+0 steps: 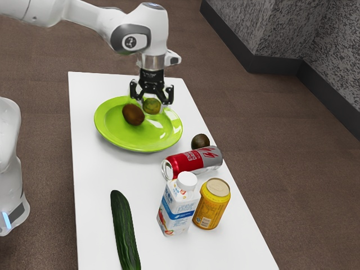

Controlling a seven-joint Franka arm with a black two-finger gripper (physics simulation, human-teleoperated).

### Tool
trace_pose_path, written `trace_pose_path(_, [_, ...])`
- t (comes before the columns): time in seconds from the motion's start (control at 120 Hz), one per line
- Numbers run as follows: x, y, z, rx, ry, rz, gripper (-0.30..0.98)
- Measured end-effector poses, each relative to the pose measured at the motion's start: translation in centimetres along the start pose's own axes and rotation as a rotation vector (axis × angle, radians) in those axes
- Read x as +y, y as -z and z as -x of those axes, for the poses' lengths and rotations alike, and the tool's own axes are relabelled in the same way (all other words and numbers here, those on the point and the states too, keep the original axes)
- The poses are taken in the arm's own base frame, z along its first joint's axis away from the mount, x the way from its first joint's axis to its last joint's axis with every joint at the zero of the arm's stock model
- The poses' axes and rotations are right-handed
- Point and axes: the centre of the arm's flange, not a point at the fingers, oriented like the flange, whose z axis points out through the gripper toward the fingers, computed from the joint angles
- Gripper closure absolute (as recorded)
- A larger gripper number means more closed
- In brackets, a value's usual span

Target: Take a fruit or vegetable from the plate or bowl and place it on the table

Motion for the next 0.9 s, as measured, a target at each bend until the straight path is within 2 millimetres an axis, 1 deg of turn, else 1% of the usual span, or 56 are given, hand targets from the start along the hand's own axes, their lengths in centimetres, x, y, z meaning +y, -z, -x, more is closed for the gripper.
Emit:
trace_pose_path(0.05, [-1.6,1.4,-2.5,0.009,0.048,0.008,0.36])
trace_pose_path(0.108, [-4.3,2.2,-5.4,0.014,0.109,0.002,0.37])
trace_pose_path(0.208, [-8.6,3.3,-9.3,0.021,0.189,-0.015,0.37])
trace_pose_path(0.3, [-11.7,3.3,-11.4,0.016,0.233,-0.037,0.37])
trace_pose_path(0.408, [-14.3,2.9,-12.8,0.006,0.263,-0.056,0.37])
trace_pose_path(0.525, [-15.9,2.8,-13.6,-0.001,0.272,-0.063,0.37])
trace_pose_path(0.65, [-16.2,2.7,-13.7,-0.005,0.259,-0.069,0.37])
trace_pose_path(0.667, [-16.2,2.7,-13.7,-0.005,0.257,-0.069,0.36])
trace_pose_path(0.708, [-16.2,2.7,-13.7,-0.007,0.252,-0.068,0.25])
trace_pose_path(0.767, [-16.3,2.8,-13.7,-0.006,0.243,-0.068,0.17])
trace_pose_path(0.9, [-16.4,2.8,-13.7,-0.004,0.206,-0.075,0.07])
